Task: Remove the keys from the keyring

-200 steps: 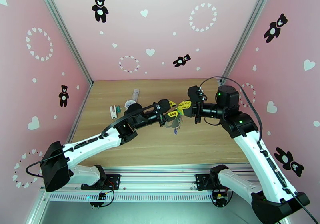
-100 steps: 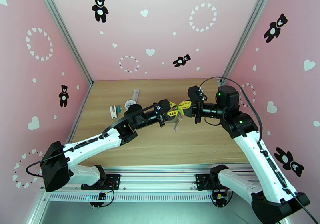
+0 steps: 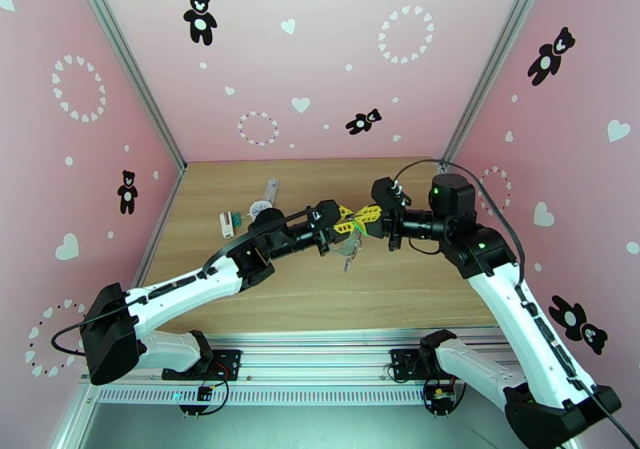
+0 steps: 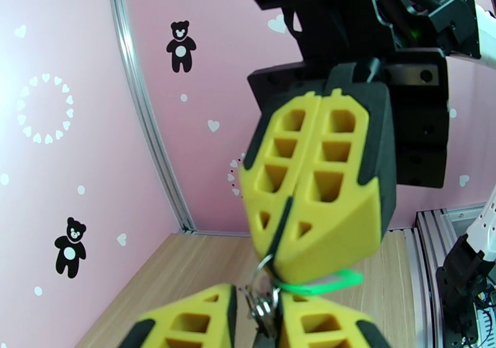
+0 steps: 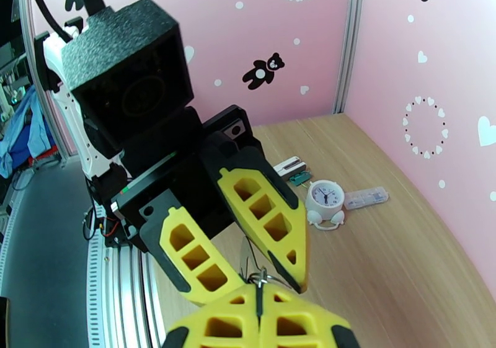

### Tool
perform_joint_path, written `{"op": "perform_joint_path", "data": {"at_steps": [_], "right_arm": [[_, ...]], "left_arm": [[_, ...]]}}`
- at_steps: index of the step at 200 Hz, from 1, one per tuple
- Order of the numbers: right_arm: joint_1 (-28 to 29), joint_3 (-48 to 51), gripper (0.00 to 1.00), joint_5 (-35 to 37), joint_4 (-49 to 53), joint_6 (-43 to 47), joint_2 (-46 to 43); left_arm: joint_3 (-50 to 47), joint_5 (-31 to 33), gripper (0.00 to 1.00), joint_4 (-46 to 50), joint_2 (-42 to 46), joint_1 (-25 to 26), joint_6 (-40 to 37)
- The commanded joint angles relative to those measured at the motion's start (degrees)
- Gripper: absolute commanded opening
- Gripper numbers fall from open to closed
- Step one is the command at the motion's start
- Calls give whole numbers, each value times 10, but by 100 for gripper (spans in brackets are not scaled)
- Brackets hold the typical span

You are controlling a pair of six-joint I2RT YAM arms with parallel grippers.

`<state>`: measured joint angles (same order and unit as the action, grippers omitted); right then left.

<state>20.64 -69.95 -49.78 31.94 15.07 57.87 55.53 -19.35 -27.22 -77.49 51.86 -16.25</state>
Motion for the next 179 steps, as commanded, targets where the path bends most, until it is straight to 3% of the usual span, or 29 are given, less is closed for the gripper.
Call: {"op": "perform_joint_path", "data": {"at_steps": [1,53,89,137,179], "right_arm": [[27,-18,0,36,40,34,-8],[35,-18,0,59,8,8,-9],[1,-35,0,-8,-2,-20,0],[-28,-53,0,-74,35,-11,17],[-35,-65,0,-109,57,5,35]], "left_arm": [[18,-17,24,8,14,-8,5],[22,-26,32,28,17,-10,6],[-13,-20,45,28,41,-10,-12],[6,-87,49,156,85,-15,-42],[40,-83,52,218,83,-21,-42]]}}
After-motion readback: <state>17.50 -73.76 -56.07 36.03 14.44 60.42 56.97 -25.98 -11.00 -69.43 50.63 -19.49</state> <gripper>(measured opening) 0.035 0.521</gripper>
